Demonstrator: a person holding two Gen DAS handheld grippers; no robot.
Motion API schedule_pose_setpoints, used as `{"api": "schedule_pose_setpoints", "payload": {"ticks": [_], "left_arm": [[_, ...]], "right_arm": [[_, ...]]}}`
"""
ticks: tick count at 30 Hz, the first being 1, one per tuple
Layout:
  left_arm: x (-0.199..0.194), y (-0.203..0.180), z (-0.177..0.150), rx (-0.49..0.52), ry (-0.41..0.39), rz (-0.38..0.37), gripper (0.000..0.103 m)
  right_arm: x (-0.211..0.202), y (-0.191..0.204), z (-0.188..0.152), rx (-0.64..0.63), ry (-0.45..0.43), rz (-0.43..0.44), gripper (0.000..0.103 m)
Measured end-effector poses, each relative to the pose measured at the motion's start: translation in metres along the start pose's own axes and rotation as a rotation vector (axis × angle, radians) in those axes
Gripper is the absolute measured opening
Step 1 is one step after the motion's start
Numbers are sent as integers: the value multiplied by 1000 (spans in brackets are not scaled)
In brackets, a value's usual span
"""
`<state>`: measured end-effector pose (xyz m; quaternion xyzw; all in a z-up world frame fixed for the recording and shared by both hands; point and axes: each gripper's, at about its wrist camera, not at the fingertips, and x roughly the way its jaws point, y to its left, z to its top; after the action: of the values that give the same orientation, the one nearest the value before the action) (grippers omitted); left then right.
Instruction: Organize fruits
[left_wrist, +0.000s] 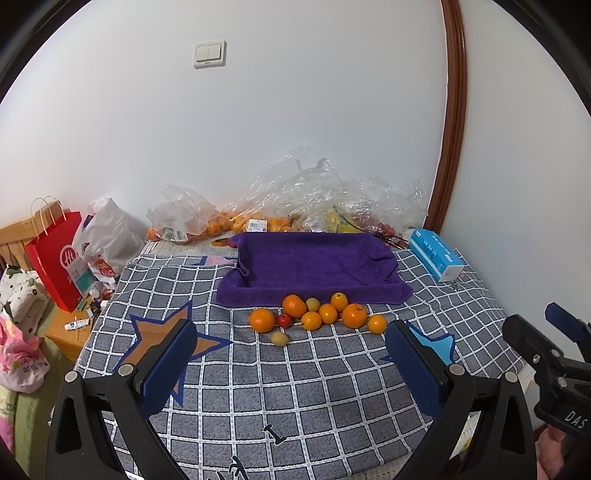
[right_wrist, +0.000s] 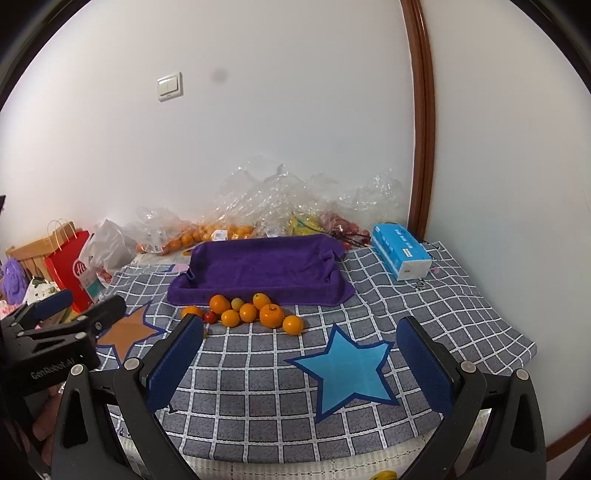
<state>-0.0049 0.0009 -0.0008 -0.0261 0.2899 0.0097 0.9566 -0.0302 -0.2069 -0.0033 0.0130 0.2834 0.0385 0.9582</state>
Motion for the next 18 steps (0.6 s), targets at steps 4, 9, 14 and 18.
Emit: {"api": "schedule_pose_setpoints", "payload": {"ticks": [4, 9, 14, 18], "left_arm": [[0, 0, -2, -4, 0, -4, 102], [-2, 0, -3, -1, -3, 1, 102], [-3, -3, -1, 4, -6, 4, 102], [-4, -4, 0, 3, -8, 3, 102]], "right_arm": [[-1, 1, 0, -6, -4, -1, 103], [-2, 2, 0, -8, -2, 2, 103], [-3, 2, 1, -4, -4, 5, 103], [-3, 2, 0, -6, -1, 4, 103]]}}
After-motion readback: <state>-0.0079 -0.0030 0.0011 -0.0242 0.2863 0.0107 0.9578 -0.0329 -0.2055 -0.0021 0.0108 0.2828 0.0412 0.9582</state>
